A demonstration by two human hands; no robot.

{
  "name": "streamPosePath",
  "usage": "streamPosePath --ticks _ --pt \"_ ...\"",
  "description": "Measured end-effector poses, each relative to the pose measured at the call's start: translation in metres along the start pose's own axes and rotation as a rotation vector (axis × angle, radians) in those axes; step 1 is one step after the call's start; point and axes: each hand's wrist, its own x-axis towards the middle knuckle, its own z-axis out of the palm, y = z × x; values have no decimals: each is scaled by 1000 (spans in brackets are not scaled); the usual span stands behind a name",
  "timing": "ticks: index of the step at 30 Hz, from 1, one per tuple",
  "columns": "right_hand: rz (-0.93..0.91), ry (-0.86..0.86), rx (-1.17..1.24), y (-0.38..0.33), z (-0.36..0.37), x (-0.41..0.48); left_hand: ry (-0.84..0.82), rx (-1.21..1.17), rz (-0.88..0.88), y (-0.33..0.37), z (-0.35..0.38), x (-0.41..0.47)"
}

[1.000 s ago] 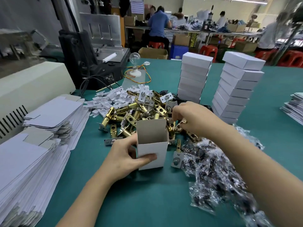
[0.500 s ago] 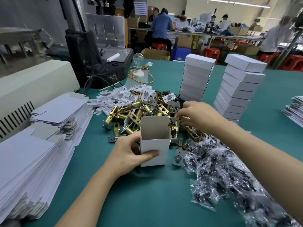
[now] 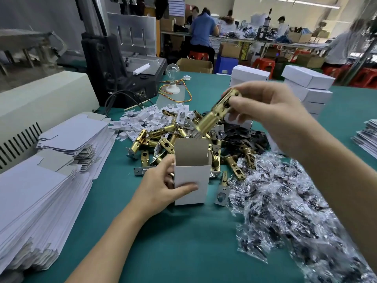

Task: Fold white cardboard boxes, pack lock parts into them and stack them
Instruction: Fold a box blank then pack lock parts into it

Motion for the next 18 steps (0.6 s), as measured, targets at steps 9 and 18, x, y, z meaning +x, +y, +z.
streamPosePath --ticks 9,18 --pt "-211 -91 -609 25 40 -11 -16 -10 -28 -2 -1 0" --pt "-299 -242 -934 20 48 -19 -19 45 -11 -5 -2 1"
